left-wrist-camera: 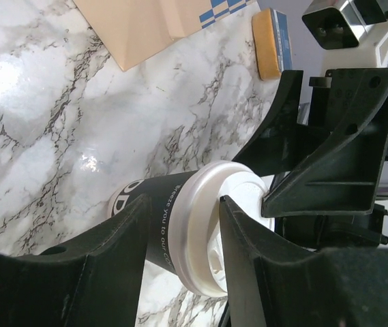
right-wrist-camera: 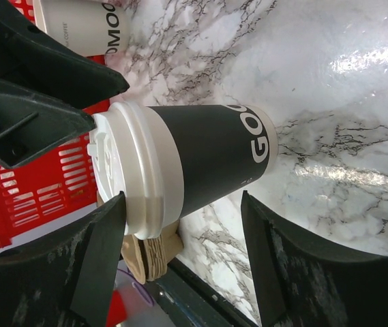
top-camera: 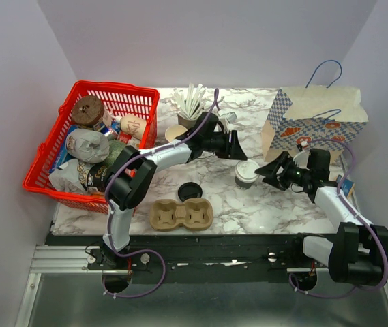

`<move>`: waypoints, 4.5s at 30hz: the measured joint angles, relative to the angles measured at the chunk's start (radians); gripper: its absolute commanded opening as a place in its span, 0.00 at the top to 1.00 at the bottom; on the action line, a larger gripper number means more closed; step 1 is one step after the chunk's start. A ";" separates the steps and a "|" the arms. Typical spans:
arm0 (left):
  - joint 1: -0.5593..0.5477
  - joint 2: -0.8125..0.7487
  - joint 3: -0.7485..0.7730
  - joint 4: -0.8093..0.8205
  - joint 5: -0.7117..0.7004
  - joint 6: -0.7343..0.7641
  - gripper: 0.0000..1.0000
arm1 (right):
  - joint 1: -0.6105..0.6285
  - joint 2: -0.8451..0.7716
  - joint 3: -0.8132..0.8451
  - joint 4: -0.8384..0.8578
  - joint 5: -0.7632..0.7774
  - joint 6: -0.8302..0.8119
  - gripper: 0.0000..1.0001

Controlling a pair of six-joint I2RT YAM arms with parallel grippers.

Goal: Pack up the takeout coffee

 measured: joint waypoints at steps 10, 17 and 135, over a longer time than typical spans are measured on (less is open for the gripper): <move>-0.002 0.002 0.013 -0.024 -0.031 0.003 0.51 | -0.002 0.016 -0.006 0.021 -0.001 0.017 0.25; -0.008 0.003 0.023 -0.038 -0.052 0.004 0.52 | -0.013 0.023 -0.019 0.040 -0.010 0.045 0.27; 0.021 0.120 0.031 0.232 0.126 -0.026 0.51 | 0.011 0.155 -0.044 0.141 -0.258 -0.175 0.20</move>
